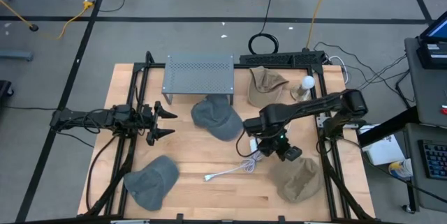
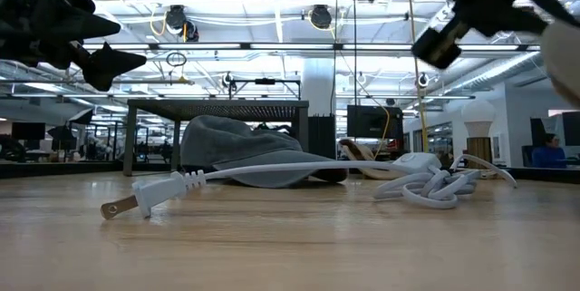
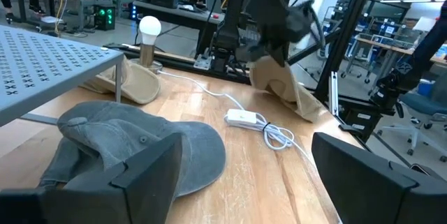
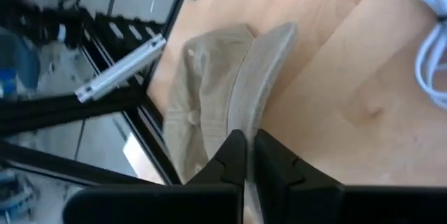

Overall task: Pick & Place hat
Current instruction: Put the bottom brown cap on the shelf

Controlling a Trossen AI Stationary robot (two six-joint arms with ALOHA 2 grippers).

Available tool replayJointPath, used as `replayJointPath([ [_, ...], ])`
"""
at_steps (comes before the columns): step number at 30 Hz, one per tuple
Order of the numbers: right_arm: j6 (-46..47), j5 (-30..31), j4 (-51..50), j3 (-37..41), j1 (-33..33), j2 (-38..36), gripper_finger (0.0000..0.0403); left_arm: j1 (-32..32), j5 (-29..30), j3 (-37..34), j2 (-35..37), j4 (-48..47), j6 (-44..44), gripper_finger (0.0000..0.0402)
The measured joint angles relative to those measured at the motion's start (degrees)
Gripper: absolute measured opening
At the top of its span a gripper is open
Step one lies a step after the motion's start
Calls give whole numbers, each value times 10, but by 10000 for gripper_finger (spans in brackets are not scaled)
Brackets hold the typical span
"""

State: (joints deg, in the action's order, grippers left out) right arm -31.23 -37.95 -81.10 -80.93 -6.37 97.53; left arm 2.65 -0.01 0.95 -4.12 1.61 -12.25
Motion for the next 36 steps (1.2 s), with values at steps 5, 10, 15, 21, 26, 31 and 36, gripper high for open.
replayJointPath([
  [5, 102, -7, -13, -1, -1, -60, 3, 0, 0, 0, 0, 0, 0, 309],
  [10, 197, -9, -37, -1, -1, -119, 3, 0, 0, 0, 0, 0, 0, 301],
  [15, 303, -11, -35, -1, -1, -183, 4, 0, 0, 0, 0, 0, 0, 306],
  [21, 430, -8, 16, -1, -1, -266, 5, 0, 0, 0, 0, 0, 0, 320],
  [26, 508, 7, 104, -1, -1, -325, 5, 0, 0, 0, 0, 0, 0, 326],
  [31, 527, 76, 153, -1, -1, -364, 3, 0, 0, 0, 0, 0, 0, 319],
  [36, 516, 147, 181, -1, -1, -389, 3, 0, 0, 0, 0, -1, 0, 309],
])
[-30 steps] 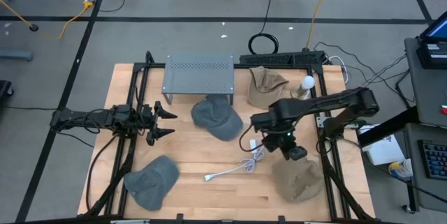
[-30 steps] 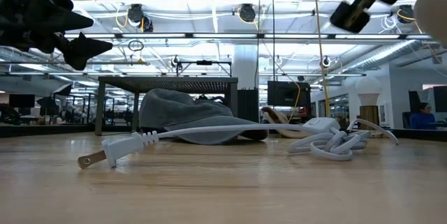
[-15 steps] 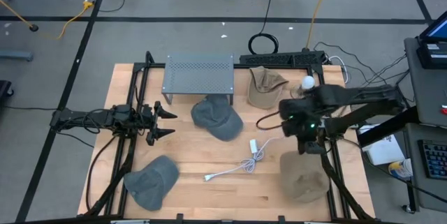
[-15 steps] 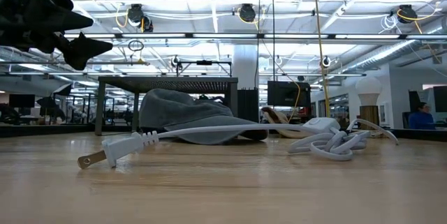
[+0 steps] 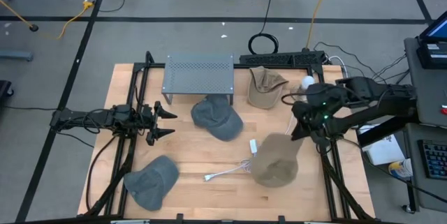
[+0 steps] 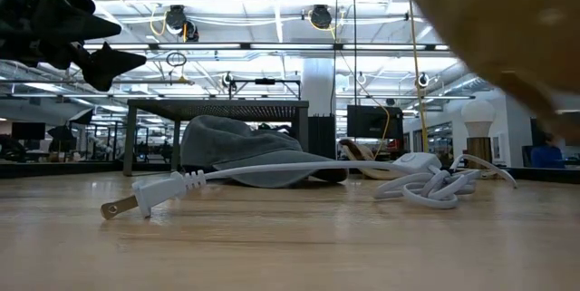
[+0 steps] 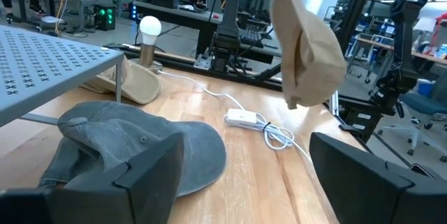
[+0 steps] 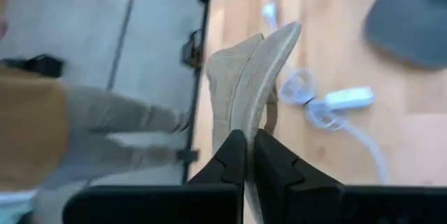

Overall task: Pick & Place hat
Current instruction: Put the bottom brown cap on the shelf

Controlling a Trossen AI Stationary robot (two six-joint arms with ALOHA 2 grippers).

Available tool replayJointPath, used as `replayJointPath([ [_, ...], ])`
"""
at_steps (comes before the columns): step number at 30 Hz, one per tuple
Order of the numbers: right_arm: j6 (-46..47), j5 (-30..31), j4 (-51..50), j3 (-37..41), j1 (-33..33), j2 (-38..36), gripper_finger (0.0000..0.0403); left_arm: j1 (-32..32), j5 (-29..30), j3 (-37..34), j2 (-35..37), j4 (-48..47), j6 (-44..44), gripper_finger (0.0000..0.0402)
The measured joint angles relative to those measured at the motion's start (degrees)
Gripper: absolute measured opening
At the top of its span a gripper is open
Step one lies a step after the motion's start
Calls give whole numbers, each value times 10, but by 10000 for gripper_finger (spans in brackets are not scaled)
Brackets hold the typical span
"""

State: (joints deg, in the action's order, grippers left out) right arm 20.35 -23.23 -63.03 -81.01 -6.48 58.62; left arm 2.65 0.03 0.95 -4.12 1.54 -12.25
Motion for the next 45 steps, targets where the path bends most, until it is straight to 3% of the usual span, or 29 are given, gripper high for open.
replayJointPath([
  [11, -17, 193, 95, 1, 0, -16, 3, 0, 0, 0, 0, 0, 0, 310],
  [15, -15, 247, 174, 33, 0, -19, 3, 0, 0, 0, 0, 0, 0, 319],
  [22, -15, 263, 391, 127, 8, -22, 3, 0, 0, 0, 0, 0, 0, 328],
  [28, -17, 265, 650, 251, 26, -21, 3, 0, 0, 0, 0, 0, 0, 318],
  [33, -36, 297, 794, 340, 31, -14, 3, 0, 0, 0, 0, 0, 0, 308],
  [38, -67, 310, 864, 387, 31, -15, 3, 0, 0, 0, 0, 3, 0, 303],
  [45, -56, 310, 893, 395, 34, -15, 3, 0, 0, 0, 0, 0, -5, 317],
])
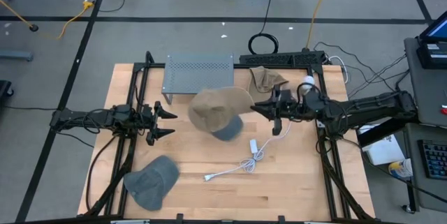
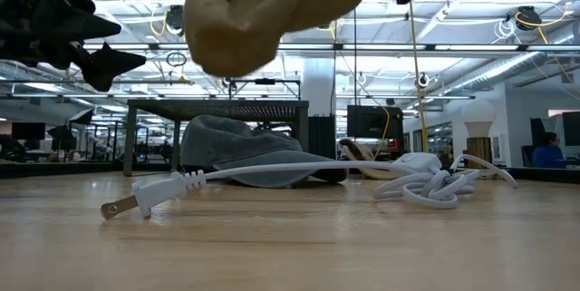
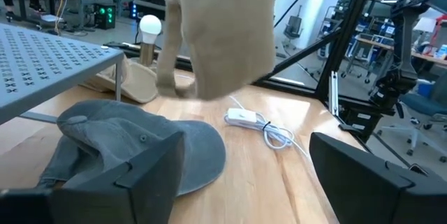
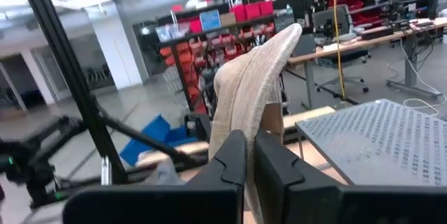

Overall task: Pick & Place hat
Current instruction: Put the bottom brown cap on the shelf

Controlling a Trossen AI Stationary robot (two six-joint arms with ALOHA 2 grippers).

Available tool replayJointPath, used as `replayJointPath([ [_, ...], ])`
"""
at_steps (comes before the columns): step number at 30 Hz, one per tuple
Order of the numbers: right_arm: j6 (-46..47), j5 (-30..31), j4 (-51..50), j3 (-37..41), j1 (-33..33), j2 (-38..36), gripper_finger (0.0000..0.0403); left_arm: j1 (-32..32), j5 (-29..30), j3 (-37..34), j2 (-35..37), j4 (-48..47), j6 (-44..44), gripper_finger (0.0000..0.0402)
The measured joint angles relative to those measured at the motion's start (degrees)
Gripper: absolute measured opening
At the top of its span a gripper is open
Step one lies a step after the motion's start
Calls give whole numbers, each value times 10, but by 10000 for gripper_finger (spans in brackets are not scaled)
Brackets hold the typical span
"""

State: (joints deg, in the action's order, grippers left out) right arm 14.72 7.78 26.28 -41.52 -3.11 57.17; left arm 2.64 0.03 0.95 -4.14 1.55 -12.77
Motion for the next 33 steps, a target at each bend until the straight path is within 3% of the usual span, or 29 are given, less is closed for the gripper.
replayJointPath([
  [4, 47, 1, 34, -1, 13, 0, 3, 0, 0, 0, 0, 0, -30, 325],
  [12, 225, 0, 44, -2, 53, 0, 3, 0, 24, 0, 0, 8, -227, 317],
  [17, 309, -1, 36, -23, 79, 0, 3, 0, 24, 0, 0, 98, -249, 299],
  [22, 326, -3, 0, -56, 102, 0, 3, 0, 25, 8, 0, 192, -226, 278],
  [28, 318, -4, -77, -88, 119, 0, 3, 0, 48, 94, -26, 127, -249, 241],
  [33, 315, -5, -80, -90, 125, 0, 3, 0, 56, 215, -103, 38, -268, 205],
])
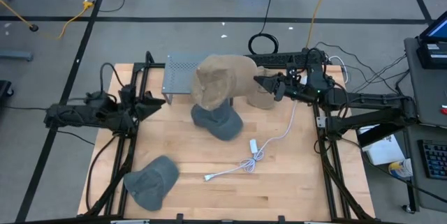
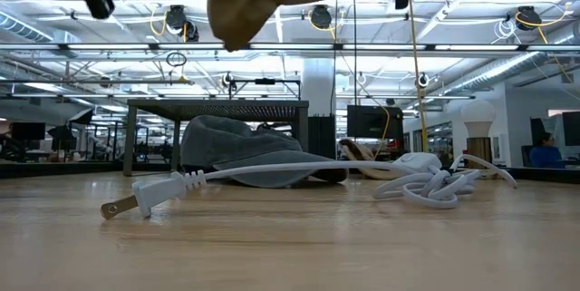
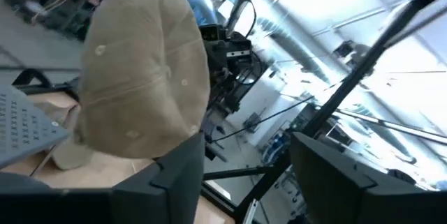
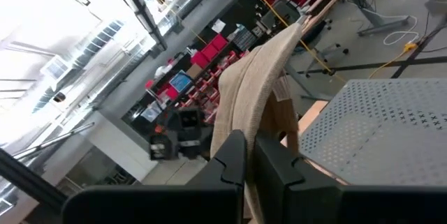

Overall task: Pick & Place hat
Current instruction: Put the bottom brown cap on the shelf

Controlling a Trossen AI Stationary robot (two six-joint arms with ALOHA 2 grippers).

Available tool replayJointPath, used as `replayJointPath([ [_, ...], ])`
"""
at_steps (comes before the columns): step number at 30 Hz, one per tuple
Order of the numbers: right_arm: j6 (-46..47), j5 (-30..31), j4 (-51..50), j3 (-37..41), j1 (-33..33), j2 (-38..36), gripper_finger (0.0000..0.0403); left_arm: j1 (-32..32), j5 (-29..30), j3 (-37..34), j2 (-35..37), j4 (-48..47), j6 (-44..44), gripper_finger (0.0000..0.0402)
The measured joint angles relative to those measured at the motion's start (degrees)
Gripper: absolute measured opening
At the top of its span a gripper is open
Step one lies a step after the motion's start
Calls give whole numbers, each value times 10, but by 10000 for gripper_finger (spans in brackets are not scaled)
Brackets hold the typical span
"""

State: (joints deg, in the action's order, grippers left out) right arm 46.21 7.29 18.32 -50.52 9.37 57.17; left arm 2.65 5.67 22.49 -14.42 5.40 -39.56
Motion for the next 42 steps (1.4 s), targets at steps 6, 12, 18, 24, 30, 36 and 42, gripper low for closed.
replayJointPath([
  [6, -12, 1, 1, 0, 0, 0, 3, 0, 1, 144, -128, -71, 1, 167],
  [12, -50, 1, 2, 0, 0, 0, 3, -1, 16, 262, -248, -159, 43, 159],
  [18, -104, 5, -7, 0, 0, -19, 3, -29, 48, 335, -327, -205, 65, 215],
  [24, -132, 32, -35, 0, 0, -52, 3, -79, 52, 353, -378, -179, 64, 294],
  [30, -139, 32, -36, 0, -9, -65, 3, -91, 54, 353, -442, -76, 42, 349],
  [36, -140, 34, -37, 0, -17, -67, 3, -94, 66, 353, -490, -50, 35, 369],
  [42, -139, 36, -39, 0, -16, -73, 3, -94, 75, 353, -503, -69, 4, 357],
])
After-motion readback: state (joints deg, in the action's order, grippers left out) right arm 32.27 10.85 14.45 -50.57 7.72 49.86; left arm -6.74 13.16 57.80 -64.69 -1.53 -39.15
